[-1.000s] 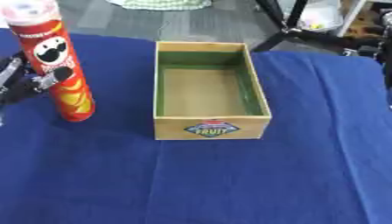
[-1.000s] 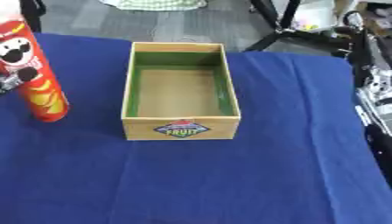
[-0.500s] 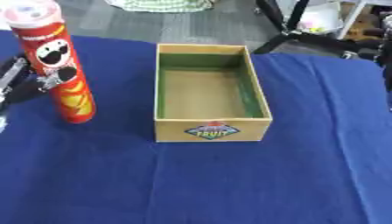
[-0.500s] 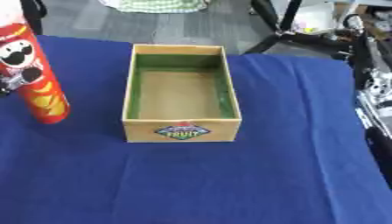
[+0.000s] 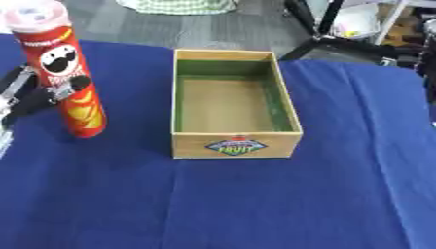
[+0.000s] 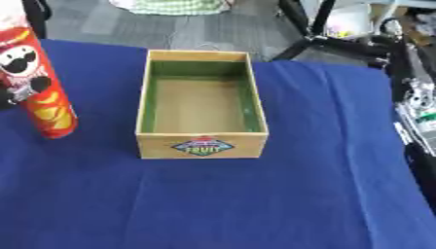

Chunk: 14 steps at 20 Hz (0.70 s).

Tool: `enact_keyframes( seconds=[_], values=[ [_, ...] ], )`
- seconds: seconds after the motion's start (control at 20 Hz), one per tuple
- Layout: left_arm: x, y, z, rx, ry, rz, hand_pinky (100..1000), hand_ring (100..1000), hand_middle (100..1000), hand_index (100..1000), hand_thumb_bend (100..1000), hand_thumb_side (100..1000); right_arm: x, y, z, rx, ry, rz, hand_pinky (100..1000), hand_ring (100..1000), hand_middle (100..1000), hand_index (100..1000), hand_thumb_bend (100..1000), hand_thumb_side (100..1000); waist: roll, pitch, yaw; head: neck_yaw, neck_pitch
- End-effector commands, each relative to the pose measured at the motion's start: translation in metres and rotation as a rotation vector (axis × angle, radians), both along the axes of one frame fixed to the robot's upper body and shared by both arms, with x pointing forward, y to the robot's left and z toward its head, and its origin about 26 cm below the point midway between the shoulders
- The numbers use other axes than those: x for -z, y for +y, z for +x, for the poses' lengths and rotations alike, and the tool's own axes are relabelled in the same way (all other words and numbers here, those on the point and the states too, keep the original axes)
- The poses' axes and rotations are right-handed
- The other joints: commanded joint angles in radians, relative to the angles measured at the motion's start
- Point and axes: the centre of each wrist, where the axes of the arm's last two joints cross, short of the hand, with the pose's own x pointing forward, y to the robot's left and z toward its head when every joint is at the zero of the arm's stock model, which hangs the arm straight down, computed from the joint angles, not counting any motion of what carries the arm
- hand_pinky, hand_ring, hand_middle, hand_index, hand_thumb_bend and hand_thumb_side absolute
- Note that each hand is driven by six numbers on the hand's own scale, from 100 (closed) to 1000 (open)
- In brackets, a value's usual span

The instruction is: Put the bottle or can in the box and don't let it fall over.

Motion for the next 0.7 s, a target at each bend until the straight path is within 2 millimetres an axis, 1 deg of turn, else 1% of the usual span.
enact_keyframes(
  seconds=[0.05, 0.15, 0.5, 0.55, 0.7],
  values=[
    [-0.0147, -0.0012, -0.0006, 0.004, -0.038, -0.007, 882, 913, 782, 764, 709, 655, -0.0141, -0.0056, -0.0021, 0.014, -0.031, -0.01, 792, 804, 825, 925, 100, 1000, 0.004, -0.023, -0.002, 0.002, -0.012],
    [-0.0148, -0.0018, -0.0005, 0.003, -0.042, -0.015, 878, 907, 770, 725, 673, 643, -0.0133, -0.0059, -0.002, 0.016, -0.029, -0.008, 792, 803, 824, 925, 100, 1000, 0.004, -0.023, -0.002, 0.002, -0.013],
    [-0.0141, -0.0047, -0.0002, 0.008, -0.049, -0.051, 868, 887, 740, 639, 568, 608, -0.0124, -0.0054, -0.0015, 0.017, -0.026, -0.005, 793, 803, 824, 925, 100, 1000, 0.003, -0.024, -0.004, 0.002, -0.016],
    [-0.0139, -0.0047, -0.0003, 0.009, -0.049, -0.056, 868, 882, 730, 615, 546, 599, -0.0123, -0.0056, -0.0015, 0.018, -0.026, -0.005, 793, 803, 824, 926, 100, 1000, 0.003, -0.024, -0.004, 0.002, -0.015],
    [-0.014, -0.0055, -0.0005, 0.017, -0.05, -0.071, 865, 868, 708, 576, 512, 587, -0.0118, -0.0058, -0.0014, 0.021, -0.024, -0.003, 793, 804, 824, 926, 100, 1000, 0.003, -0.024, -0.003, 0.003, -0.015]
  ],
)
